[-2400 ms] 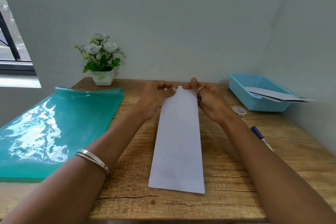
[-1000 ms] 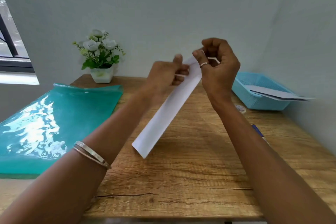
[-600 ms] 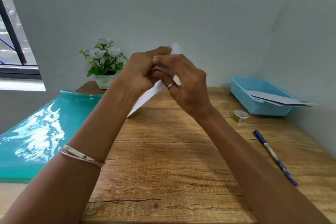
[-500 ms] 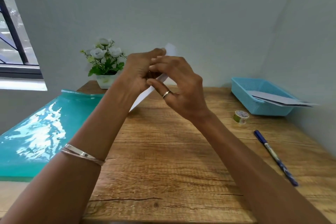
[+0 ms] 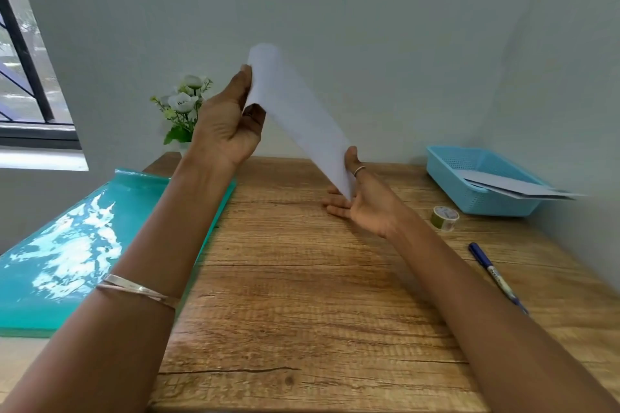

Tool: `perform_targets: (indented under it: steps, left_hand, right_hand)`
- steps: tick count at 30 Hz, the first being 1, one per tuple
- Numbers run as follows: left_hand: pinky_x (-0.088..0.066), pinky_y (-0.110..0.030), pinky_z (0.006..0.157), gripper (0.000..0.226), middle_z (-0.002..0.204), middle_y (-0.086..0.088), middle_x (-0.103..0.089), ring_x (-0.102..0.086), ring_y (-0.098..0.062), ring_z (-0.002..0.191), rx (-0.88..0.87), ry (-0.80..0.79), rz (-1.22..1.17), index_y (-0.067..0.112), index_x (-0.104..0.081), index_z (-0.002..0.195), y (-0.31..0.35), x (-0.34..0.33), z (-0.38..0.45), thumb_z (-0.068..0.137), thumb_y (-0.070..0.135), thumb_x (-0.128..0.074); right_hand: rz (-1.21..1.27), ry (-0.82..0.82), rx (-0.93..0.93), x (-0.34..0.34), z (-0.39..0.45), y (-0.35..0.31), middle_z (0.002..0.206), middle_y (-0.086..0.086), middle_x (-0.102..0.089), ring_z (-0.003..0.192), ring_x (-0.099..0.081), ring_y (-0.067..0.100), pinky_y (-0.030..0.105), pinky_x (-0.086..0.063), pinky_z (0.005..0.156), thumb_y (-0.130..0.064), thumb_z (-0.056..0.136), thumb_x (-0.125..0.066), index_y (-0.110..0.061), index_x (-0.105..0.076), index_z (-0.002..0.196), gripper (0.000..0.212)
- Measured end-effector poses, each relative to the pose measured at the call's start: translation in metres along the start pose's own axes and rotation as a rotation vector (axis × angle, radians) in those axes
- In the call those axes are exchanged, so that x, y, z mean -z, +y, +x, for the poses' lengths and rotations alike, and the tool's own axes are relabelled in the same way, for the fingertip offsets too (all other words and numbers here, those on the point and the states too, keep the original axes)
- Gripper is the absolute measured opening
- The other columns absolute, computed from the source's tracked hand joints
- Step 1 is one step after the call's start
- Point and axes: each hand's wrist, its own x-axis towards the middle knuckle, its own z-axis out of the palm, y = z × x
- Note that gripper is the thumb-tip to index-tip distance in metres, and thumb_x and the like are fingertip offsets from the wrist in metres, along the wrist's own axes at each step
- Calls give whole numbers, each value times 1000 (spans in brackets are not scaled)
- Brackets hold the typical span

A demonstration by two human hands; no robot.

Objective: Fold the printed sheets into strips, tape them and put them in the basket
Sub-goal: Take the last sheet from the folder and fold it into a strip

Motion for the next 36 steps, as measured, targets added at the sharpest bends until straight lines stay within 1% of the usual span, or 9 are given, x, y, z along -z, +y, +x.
perform_targets:
  steps: [3,6,8,12,14,22,25,31,36]
  left_hand:
    - [-59,-25,60,4,76,-9,-74,-71,-15,67,-31,34,81,2,-68,86,0,5,2,84,5,-68]
    - [-58,-28,61,6,78,-9,-74,-72,-17,72,-89,117,217,3,-67,87,8,20,11,82,4,-70]
    - [-57,-30,64,10,84,-10,-74,-72,-19,76,-79,167,415,4,-66,88,14,33,19,80,5,-72]
    - [-59,-33,69,12,91,-13,-70,-68,-20,76,132,223,1008,3,-65,90,12,53,21,80,7,-71]
    - [-56,-28,60,15,85,-13,-69,-65,-19,70,210,206,1304,-1,-65,93,7,60,21,80,6,-70]
    - [-59,-34,64,19,78,-17,-70,-69,-25,64,335,134,1843,-2,-62,91,-16,80,28,76,-1,-74]
    - [-59,-40,76,24,83,-13,-71,-70,-26,73,261,80,2071,5,-60,87,-25,85,30,72,5,-78]
    - [-51,-41,81,36,103,-9,-64,-62,-29,97,13,8,2533,13,-61,99,-36,86,23,70,20,-81]
    - [-50,-39,68,18,92,-9,-63,-61,-29,86,-239,25,2418,12,-60,96,-48,79,27,80,13,-69]
  right_hand:
    - [109,-31,20,-3,1,-1,114,15,-63,97,-66,33,49,-57,80,-54,75,-65,-12,-55,123,65]
    - [89,95,145,9,-2,-11,104,9,-66,83,-66,24,34,-58,56,-30,85,-67,-13,-60,107,28]
    - [-19,207,182,24,-8,-21,101,6,-67,84,-63,20,27,-54,51,-23,85,-69,-15,-61,102,20]
    - [-327,343,121,57,-19,-36,98,10,-70,85,-66,23,33,-54,63,-13,72,-80,-6,-66,99,31]
    - [-500,359,71,64,-23,-37,98,13,-70,87,-67,26,39,-56,71,-12,66,-84,-3,-65,103,43]
    - [-1133,330,-85,54,-23,-27,105,16,-66,88,-61,26,38,-54,81,-25,63,-87,-3,-62,114,61]
    - [-1266,319,-68,48,-30,-27,109,18,-67,81,-57,23,34,-49,77,-29,70,-83,1,-63,115,58]
    - [-1373,315,49,46,-37,-25,123,8,-58,102,-52,21,29,-41,81,-30,73,-80,-8,-60,119,54]
    - [-1289,424,212,73,-53,-56,91,5,-65,79,-61,17,25,-46,64,-11,76,-77,-10,-65,105,32]
